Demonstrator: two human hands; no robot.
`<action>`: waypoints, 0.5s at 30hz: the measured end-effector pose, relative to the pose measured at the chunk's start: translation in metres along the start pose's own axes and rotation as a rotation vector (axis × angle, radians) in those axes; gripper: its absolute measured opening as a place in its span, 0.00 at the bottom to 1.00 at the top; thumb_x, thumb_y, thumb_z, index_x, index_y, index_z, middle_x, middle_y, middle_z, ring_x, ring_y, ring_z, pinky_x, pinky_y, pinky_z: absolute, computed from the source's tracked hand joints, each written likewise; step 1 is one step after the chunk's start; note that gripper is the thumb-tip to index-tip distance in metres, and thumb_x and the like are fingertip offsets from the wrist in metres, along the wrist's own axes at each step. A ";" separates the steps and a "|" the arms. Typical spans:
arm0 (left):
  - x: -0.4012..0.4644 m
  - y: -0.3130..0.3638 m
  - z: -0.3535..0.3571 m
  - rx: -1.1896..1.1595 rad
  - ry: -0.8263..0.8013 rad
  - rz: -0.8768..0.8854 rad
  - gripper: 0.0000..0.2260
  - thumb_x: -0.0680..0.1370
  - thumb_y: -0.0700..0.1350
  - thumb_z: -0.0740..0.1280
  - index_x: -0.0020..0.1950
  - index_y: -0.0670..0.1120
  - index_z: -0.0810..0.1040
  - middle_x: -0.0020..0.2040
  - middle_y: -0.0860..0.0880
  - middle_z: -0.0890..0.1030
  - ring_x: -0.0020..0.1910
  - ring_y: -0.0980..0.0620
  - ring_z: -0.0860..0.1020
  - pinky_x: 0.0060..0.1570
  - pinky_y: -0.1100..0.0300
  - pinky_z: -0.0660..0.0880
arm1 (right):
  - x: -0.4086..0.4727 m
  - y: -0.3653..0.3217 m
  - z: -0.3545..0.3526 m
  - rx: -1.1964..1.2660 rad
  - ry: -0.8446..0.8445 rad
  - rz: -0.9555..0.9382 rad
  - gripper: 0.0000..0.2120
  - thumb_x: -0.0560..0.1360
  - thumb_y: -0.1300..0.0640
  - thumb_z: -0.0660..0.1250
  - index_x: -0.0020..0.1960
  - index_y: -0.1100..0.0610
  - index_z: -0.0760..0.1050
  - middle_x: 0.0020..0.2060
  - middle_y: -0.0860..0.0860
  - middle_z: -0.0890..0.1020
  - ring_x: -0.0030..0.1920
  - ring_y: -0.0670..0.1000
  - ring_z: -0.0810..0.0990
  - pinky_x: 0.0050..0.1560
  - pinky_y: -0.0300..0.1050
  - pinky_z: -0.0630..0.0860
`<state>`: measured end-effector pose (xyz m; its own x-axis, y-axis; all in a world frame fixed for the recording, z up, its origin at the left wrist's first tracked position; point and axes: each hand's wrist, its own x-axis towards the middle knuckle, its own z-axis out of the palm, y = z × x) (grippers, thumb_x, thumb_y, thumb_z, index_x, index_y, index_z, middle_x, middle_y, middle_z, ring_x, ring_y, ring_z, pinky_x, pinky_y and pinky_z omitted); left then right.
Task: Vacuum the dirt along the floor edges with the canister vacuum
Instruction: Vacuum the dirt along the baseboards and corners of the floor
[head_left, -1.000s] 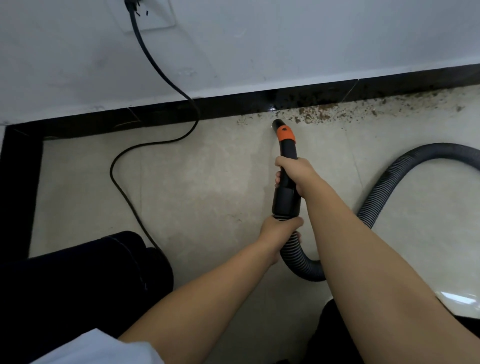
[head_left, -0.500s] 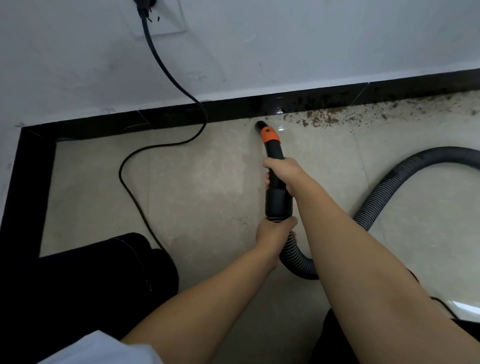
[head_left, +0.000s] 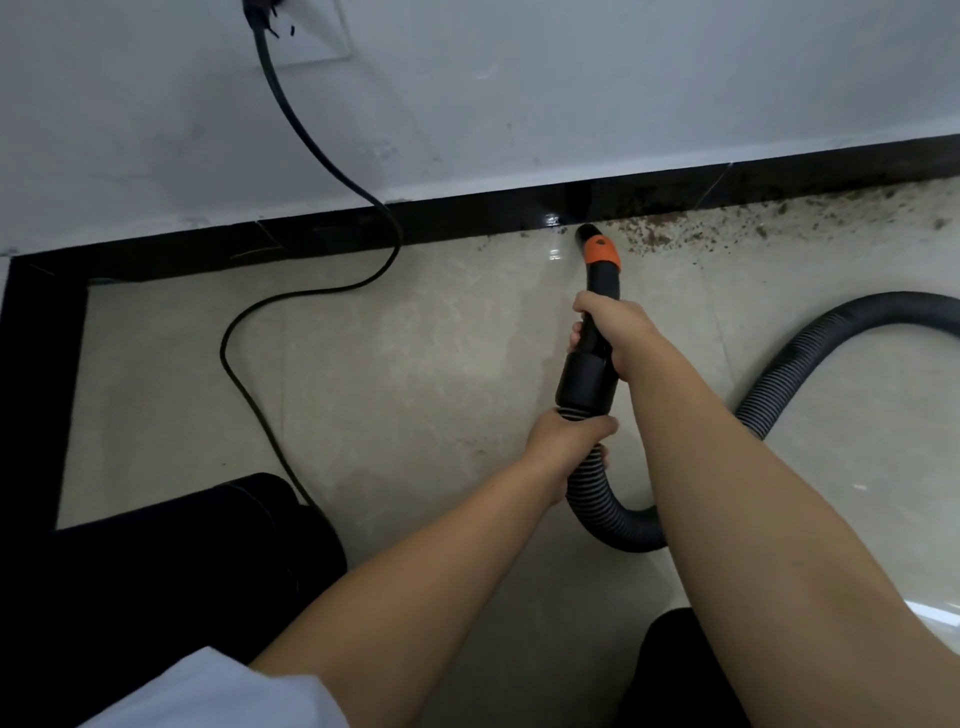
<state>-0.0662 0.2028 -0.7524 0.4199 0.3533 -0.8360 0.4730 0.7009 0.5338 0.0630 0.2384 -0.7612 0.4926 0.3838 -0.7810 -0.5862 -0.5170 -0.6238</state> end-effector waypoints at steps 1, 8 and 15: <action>-0.001 -0.002 -0.002 -0.013 0.016 -0.002 0.05 0.74 0.39 0.68 0.46 0.42 0.73 0.30 0.45 0.75 0.22 0.54 0.74 0.26 0.65 0.72 | -0.001 0.001 0.005 -0.026 -0.020 0.004 0.06 0.73 0.63 0.65 0.47 0.62 0.68 0.29 0.55 0.74 0.25 0.52 0.73 0.33 0.45 0.75; -0.006 -0.016 -0.016 -0.185 0.099 -0.011 0.05 0.73 0.38 0.69 0.47 0.41 0.74 0.31 0.45 0.75 0.26 0.51 0.74 0.32 0.60 0.74 | -0.011 0.008 0.039 -0.147 -0.136 -0.020 0.05 0.74 0.64 0.64 0.42 0.61 0.67 0.28 0.55 0.72 0.23 0.51 0.72 0.26 0.40 0.73; -0.013 -0.022 -0.015 -0.205 0.151 0.012 0.07 0.72 0.38 0.69 0.49 0.41 0.75 0.31 0.46 0.76 0.26 0.52 0.74 0.31 0.61 0.74 | -0.017 0.011 0.045 -0.192 -0.213 -0.006 0.06 0.74 0.64 0.64 0.41 0.60 0.67 0.28 0.55 0.72 0.20 0.49 0.72 0.24 0.39 0.74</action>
<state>-0.0938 0.1926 -0.7551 0.2966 0.4402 -0.8475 0.2950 0.8018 0.5197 0.0197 0.2605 -0.7562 0.3382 0.5288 -0.7784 -0.4412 -0.6416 -0.6275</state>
